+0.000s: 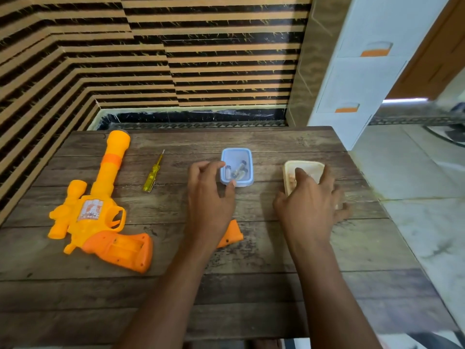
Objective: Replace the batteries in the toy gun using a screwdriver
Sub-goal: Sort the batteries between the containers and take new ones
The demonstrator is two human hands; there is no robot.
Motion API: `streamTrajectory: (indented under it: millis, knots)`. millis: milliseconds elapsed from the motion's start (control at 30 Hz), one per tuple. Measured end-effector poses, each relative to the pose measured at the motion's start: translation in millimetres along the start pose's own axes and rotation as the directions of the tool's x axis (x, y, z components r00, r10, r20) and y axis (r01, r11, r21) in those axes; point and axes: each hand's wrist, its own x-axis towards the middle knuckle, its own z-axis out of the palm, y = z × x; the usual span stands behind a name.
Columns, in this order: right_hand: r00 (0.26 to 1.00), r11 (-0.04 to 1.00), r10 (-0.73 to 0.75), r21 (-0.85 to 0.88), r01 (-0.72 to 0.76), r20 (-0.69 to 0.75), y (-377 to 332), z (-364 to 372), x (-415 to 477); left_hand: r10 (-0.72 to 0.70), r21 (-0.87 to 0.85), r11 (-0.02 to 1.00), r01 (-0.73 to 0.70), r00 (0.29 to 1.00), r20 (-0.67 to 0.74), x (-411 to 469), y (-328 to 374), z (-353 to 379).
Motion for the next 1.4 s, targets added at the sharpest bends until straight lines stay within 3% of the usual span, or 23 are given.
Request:
streamTrajectory:
  millis: [100,200,300,433,500,633,833,1033,1200,1333,1400]
  knots:
    - [0.999,0.997,0.024,0.078,-0.026,0.031,0,-1,5,0.021,-0.051,0.998,-0.022,0.999,-0.032,0,4,1]
    - [0.998,0.953,-0.063,0.296,0.056,0.013,0,-3,8,-0.035,-0.243,0.97,0.027,0.999,-0.028,1,10,2]
    - [0.977,0.815,-0.197,0.54,0.211,-0.084,-6,-2,5,-0.185,-0.5,0.843,0.198,0.98,0.075,2,22,-2]
    - [0.923,0.643,-0.33,0.669,0.373,-0.199,-20,3,-6,-0.287,-0.675,0.605,0.422,0.907,0.309,5,24,-9]
    - [0.903,0.591,-0.387,0.701,0.4,-0.189,-27,6,-12,-0.255,-0.721,0.51,0.47,0.883,0.395,6,22,-14]
    - [0.868,0.497,-0.457,0.753,0.431,-0.195,-35,15,-17,-0.238,-0.749,0.459,0.478,0.878,0.415,8,20,-27]
    - [0.738,0.306,-0.644,0.817,0.489,-0.201,-41,24,-23,-0.317,-0.795,0.282,0.537,0.834,0.451,9,11,-45]
    - [0.625,0.277,-0.736,0.726,0.63,-0.261,-58,25,-40,-0.467,-0.801,0.331,0.499,0.824,0.32,14,1,-56]
    - [0.555,0.339,-0.743,0.506,0.793,-0.373,-66,30,-52,-0.472,-0.745,0.494,0.448,0.858,0.202,24,-11,-61]
    - [0.488,0.347,-0.738,0.359,0.867,-0.466,-72,39,-60,-0.485,-0.73,0.494,0.473,0.846,0.22,28,-12,-65]
    - [0.503,0.367,-0.723,0.353,0.86,-0.473,-76,42,-62,-0.486,-0.722,0.502,0.477,0.846,0.221,29,-13,-68]
